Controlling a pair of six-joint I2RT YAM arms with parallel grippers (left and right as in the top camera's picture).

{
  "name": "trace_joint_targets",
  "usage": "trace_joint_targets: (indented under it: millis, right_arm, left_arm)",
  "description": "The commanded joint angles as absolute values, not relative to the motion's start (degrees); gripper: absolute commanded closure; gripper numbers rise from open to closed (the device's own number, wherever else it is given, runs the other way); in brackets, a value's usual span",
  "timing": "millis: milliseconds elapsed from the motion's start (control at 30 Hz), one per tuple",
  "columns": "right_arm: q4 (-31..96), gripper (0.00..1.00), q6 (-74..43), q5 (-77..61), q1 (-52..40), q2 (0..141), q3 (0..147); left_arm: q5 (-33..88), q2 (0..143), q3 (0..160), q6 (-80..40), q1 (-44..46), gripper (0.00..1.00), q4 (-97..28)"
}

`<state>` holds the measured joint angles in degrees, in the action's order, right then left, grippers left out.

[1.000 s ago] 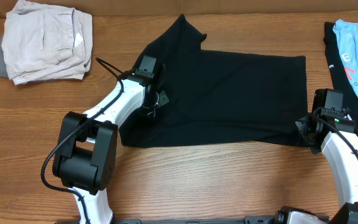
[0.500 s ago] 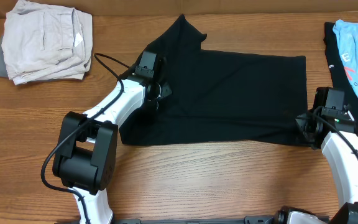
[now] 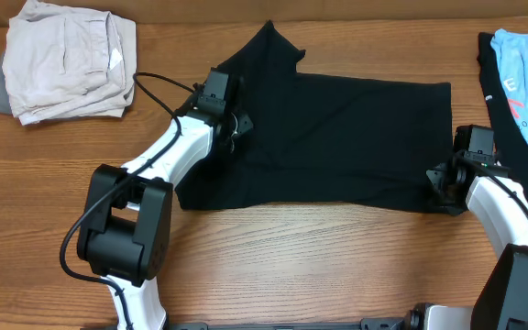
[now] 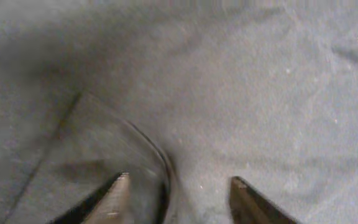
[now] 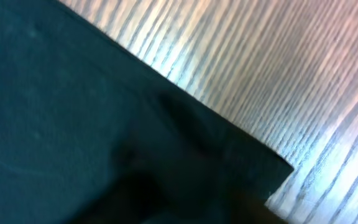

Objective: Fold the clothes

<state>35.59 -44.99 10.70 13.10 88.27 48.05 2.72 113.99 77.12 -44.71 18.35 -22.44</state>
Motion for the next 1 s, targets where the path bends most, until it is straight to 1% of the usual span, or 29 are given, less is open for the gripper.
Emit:
trace_joint_targets:
  millis: [0,33,67,200,233,267,367,467,533,600,633,700,767,833,867,900,967]
  right_arm:
    - [36.16,0.27,-41.85,10.61,13.26,88.38,49.01]
    - [37.08,0.22,-41.63,10.66,13.26,88.38,49.58]
    - [38.20,0.17,-41.47,10.61,13.26,88.38,50.24]
    - [44.07,0.02,-41.41,10.61,13.26,88.38,53.39]
    - [46.94,0.00,-39.31,10.26,13.26,88.38,55.13]
    - [48.14,0.00,-38.41,10.15,13.26,88.38,55.83]
    - [52.01,0.00,-36.45,10.13,13.26,88.38,57.10]
    - [53.80,0.00,-33.26,7.53,13.26,88.53,57.04]
    - [54.15,0.00,-31.42,5.61,13.26,88.55,56.97]
    - [54.08,0.00,-29.91,3.31,13.26,88.55,56.97]
    - [54.13,0.00,-29.89,2.22,13.26,88.60,56.97]
    - [54.11,0.00,-28.12,-0.45,13.26,88.77,56.97]
    - [54.26,0.01,-26.52,-2.42,13.26,89.08,56.86]
    - [54.02,0.04,-26.55,-2.68,13.26,89.25,56.23]
    - [53.58,0.07,-26.52,-2.68,13.26,89.43,55.72]
    - [53.23,0.12,-26.55,-2.68,13.26,89.58,55.42]
    - [52.82,0.25,-26.55,-2.68,13.26,89.93,55.02]
  left_arm:
    - [1.48,114.83,81.84,-41.69,16.40,0.29,-24.84]
    - [1.50,114.83,83.31,-40.84,15.99,0.18,-26.55]
    - [1.50,114.63,85.23,-39.81,15.57,0.09,-29.17]
    - [1.48,114.41,94.43,-35.83,14.15,0.01,-45.17]
    - [1.54,114.41,98.15,-34.79,13.80,0.00,-54.08]
    - [1.54,114.41,99.63,-34.68,13.78,0.00,-59.24]
    - [1.52,114.41,100.57,-34.46,14.06,0.09,-70.89]
    - [1.56,114.65,98.56,-31.33,14.74,0.16,-75.79]
    - [1.61,114.69,96.16,-31.00,15.14,0.25,-76.18]
    - [1.91,114.76,93.60,-30.63,15.57,0.39,-74.81]
    - [2.72,114.76,92.23,-30.06,15.75,0.44,-73.73]
    - [5.41,114.76,89.45,-28.49,15.84,0.52,-71.72]
    - [7.25,114.76,87.26,-27.55,15.81,0.55,-70.43]
    - [7.03,114.76,85.41,-27.18,15.75,0.57,-69.49]
    - [6.85,114.78,84.71,-26.94,15.73,0.57,-68.79]
    - [6.87,114.78,84.33,-26.94,15.70,0.57,-68.40]
    - [6.85,114.80,83.83,-26.94,15.70,0.58,-67.42]
